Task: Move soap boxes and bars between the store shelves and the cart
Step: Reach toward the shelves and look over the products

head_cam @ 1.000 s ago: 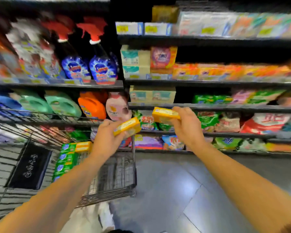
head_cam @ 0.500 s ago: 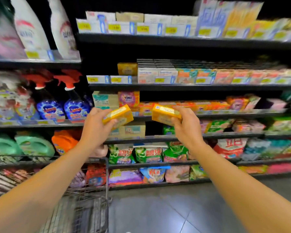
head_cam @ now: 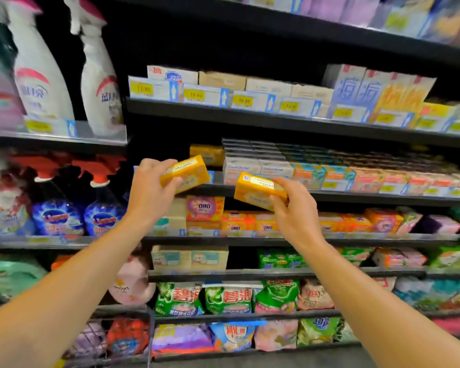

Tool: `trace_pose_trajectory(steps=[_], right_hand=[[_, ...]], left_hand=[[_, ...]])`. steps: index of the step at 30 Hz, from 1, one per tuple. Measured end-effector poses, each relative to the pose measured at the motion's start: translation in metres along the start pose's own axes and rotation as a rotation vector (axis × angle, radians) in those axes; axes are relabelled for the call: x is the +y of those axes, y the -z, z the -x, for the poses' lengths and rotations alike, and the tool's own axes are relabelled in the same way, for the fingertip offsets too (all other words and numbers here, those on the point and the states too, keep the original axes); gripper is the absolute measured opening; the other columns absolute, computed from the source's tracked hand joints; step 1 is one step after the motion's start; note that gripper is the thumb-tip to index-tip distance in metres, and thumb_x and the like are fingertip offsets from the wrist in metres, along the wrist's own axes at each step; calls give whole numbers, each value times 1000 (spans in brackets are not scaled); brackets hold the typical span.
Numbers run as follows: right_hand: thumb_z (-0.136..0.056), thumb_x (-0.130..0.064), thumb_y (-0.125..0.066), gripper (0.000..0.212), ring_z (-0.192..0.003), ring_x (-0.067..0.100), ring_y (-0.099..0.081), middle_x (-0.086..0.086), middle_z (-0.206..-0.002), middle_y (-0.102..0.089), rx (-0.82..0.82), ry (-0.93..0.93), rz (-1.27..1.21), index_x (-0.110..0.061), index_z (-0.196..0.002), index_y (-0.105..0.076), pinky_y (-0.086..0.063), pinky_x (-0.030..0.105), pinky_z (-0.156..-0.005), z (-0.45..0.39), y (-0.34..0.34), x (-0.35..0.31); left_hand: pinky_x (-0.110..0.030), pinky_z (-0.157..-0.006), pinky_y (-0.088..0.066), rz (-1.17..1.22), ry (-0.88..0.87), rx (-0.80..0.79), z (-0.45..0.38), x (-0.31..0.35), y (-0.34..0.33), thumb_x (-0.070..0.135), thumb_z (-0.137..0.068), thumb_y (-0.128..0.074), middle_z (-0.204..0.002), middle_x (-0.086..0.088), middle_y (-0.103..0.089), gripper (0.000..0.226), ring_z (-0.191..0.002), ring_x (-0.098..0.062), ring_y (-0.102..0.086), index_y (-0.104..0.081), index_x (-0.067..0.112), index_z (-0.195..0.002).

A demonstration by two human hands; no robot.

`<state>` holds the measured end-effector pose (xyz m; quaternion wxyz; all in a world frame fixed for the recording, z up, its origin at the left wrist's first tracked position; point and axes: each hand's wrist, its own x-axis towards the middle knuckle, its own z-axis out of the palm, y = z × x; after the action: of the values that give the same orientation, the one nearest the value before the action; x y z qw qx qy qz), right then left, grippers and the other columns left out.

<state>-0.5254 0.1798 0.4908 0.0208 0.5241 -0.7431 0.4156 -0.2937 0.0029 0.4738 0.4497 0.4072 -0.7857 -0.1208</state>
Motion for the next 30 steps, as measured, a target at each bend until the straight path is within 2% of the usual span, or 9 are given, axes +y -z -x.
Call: trace_pose_trajectory(steps=[4,8,10,13,19,23,25,30], right_hand=[[-100,-19,-56,41,-116,7,-49,-14,-122,-52,-4,10,-19,-27,-140,-51,-40,21,-95,-25,-19,-7],[-99,-17,-57,42,-118,5,-48,-13,-126,-53,-24,15,-31,-28,-140,-52,-42,24,-99,-36,-36,-5],[-99,-17,-57,43,-119,4,-47,-13,-127,-53,-28,2,-33,-29,-140,-51,-42,24,-101,-40,-43,-1],[-100,-18,-57,41,-118,3,-47,-15,-125,-53,-36,-25,-49,-30,-139,-52,-42,23,-100,-42,-52,5],[-99,-18,-58,41,-104,-3,-48,-17,-118,-52,-51,-16,-50,-29,-138,-52,-41,18,-91,-44,-61,19],[-99,-17,-58,40,-103,-3,-50,-18,-115,-52,-42,-8,-86,-28,-137,-53,-41,13,-87,-48,-64,27],[-99,-17,-58,40,-102,-5,-50,-20,-113,-51,-40,-4,-101,-28,-137,-53,-41,12,-84,-49,-65,30],[-98,-16,-58,40,-108,3,-51,-15,-118,-53,-43,10,-134,-26,-137,-54,-46,23,-91,-52,-67,35]], left_hand=[[-36,-97,-38,0,1,24,-40,-14,-10,19,-90,-68,-112,-12,-50,43,-109,-31,-49,-61,12,-132],[-30,-98,-34,-7,-41,-12,-71,-15,-25,20,-95,-62,-121,-12,-46,42,-115,-29,-43,-57,13,-136],[-33,-101,-34,-46,-55,-45,-86,-17,-36,21,-95,-62,-124,-13,-46,41,-117,-31,-43,-57,15,-135],[-42,-106,-37,-127,-45,-114,-110,-23,-53,26,-93,-64,-131,-15,-48,42,-121,-36,-44,-58,18,-134],[-40,-96,-48,-361,42,-374,-132,-25,-79,39,-95,-59,-132,-12,-56,44,-119,-32,-53,-54,25,-136],[-38,-94,-49,-364,49,-327,-129,-25,-80,36,-93,-63,-130,-9,-55,44,-117,-30,-54,-55,27,-135],[-39,-89,-52,-362,14,-271,-128,-24,-78,29,-90,-66,-124,-6,-58,38,-110,-28,-56,-59,31,-127],[-37,-87,-51,-400,-44,-218,-127,-18,-85,20,-91,-65,-116,-4,-57,20,-104,-27,-56,-63,28,-109]])
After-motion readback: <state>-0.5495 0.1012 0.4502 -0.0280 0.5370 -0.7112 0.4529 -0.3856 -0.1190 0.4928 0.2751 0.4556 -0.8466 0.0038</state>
